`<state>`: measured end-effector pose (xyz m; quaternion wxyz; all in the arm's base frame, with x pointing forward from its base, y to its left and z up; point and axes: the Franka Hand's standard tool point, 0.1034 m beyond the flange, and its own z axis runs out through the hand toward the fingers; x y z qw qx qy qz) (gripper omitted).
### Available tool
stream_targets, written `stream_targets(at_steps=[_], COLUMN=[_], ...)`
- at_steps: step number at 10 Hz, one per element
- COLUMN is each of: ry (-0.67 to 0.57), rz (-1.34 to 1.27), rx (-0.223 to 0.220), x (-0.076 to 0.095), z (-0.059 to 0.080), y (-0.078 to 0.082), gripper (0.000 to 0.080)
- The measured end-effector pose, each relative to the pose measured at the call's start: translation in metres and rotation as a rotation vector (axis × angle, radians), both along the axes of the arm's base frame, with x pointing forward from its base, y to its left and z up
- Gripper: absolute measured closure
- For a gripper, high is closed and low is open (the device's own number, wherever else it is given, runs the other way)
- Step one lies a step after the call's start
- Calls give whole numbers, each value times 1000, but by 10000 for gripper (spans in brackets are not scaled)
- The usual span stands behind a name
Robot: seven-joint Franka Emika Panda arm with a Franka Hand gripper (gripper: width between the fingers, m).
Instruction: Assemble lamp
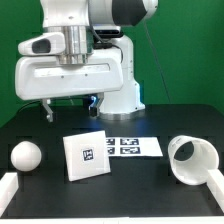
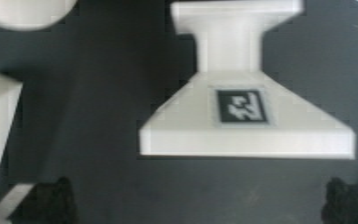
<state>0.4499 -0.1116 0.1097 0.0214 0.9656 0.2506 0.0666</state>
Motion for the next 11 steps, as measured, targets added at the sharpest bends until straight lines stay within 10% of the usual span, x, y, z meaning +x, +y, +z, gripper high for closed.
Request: stream_targets(at_steps=[5,11], ry=[2,10], rz=[-135,-126], rx=[49,0], x=[-15,-35], z=[-9,-48], y=[-6,4], gripper=[101,101])
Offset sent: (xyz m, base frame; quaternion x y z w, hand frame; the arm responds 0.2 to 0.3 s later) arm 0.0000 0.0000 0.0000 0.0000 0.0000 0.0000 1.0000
